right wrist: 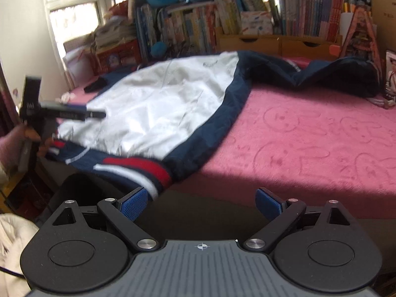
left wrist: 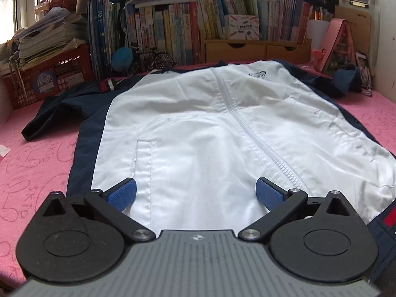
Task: Fold clothes
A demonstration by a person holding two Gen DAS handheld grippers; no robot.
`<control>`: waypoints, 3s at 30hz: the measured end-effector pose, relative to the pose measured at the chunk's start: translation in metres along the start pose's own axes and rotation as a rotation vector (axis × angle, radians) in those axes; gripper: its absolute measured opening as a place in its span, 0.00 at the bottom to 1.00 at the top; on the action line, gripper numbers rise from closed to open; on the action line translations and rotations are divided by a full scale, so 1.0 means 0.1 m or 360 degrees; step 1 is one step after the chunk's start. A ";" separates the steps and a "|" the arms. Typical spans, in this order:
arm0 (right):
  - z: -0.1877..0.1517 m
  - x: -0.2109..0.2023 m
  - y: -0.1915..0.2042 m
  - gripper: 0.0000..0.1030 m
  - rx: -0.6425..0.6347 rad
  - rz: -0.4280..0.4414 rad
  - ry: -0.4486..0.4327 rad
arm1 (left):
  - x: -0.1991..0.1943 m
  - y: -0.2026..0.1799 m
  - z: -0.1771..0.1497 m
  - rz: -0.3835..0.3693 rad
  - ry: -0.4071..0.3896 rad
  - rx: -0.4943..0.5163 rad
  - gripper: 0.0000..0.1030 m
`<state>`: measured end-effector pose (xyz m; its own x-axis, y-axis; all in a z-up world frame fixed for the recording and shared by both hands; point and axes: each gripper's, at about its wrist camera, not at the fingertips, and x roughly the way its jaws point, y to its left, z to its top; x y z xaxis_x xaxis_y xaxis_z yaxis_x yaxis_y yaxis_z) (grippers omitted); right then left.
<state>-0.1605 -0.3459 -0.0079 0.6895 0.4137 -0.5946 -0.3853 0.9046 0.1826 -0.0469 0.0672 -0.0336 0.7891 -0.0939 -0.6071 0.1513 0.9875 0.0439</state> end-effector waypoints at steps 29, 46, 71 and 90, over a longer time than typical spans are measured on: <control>2.05 3.79 1.36 0.59 -0.0384 0.0078 0.0013 | 0.37 1.14 0.94 0.0162 -0.0266 -0.0143 1.00; 2.05 3.82 1.41 0.73 -0.0433 0.0130 0.0048 | 1.63 2.69 1.81 0.0969 -0.0002 -0.0110 0.25; 2.04 3.83 1.40 0.78 -0.0455 0.0147 0.0062 | 1.00 4.75 1.01 0.1292 -0.0144 -0.1266 0.59; 2.05 3.84 1.43 0.86 -0.0485 0.0162 0.0079 | 0.88 3.04 1.56 0.0905 -0.0262 -0.0530 0.78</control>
<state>0.1745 -0.0363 -0.0499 0.6099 0.4883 -0.6242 -0.6220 0.7830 0.0048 0.1612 0.3392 0.0504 0.7758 0.4597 -0.4321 -0.4847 0.8727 0.0582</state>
